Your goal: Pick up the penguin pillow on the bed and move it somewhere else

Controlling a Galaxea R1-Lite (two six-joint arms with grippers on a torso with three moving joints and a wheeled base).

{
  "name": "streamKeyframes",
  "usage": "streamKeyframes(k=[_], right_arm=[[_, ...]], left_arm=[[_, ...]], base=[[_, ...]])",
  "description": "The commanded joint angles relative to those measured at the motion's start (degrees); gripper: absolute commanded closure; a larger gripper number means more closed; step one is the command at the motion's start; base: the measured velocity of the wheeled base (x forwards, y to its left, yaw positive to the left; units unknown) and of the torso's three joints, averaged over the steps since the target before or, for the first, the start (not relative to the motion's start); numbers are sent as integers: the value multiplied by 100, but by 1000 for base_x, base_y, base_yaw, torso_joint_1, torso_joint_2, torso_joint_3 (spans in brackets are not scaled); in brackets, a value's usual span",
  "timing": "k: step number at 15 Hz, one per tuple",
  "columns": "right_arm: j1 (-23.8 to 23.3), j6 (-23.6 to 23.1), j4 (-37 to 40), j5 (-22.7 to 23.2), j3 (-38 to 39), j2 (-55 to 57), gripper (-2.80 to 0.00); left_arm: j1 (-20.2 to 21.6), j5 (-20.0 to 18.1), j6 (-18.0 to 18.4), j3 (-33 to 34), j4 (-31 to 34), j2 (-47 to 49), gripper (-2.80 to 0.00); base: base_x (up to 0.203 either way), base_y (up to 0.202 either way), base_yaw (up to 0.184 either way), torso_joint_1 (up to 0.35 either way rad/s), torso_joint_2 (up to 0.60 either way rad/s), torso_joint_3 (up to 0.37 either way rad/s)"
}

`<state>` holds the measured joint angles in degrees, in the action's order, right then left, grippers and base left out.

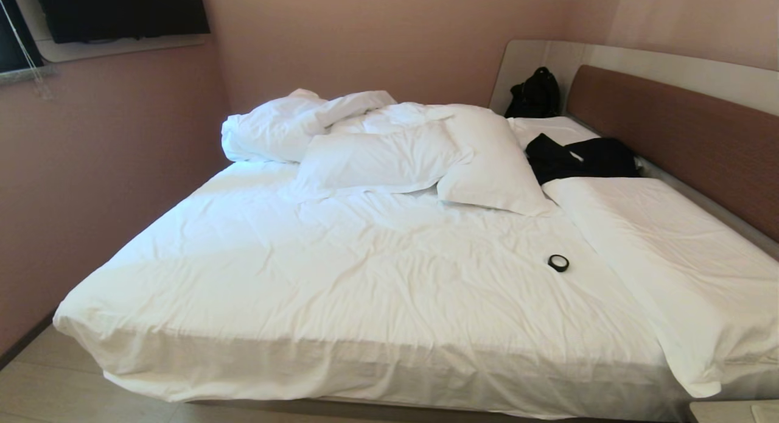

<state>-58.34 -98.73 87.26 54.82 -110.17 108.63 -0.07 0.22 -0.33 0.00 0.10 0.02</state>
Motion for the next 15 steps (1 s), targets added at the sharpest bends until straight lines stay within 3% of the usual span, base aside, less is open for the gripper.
streamKeyframes(k=[1,7,8,15], right_arm=[[796,-38,40,74,40,-238,-280],[2398,11,40,94,65,-589,-280],[2634,30,40,108,65,-582,0],[4005,47,40,65,39,-598,0]], left_arm=[[-1,4,-2,9,8,-2,0],[0,4,-2,9,0,-2,0],[-1,4,-2,9,1,-2,0],[-1,4,-2,9,-1,-2,0]], base=[[0,0,0,0,0,0],[0,0,0,0,0,0],[0,0,0,0,0,0],[0,0,0,0,0,0]])
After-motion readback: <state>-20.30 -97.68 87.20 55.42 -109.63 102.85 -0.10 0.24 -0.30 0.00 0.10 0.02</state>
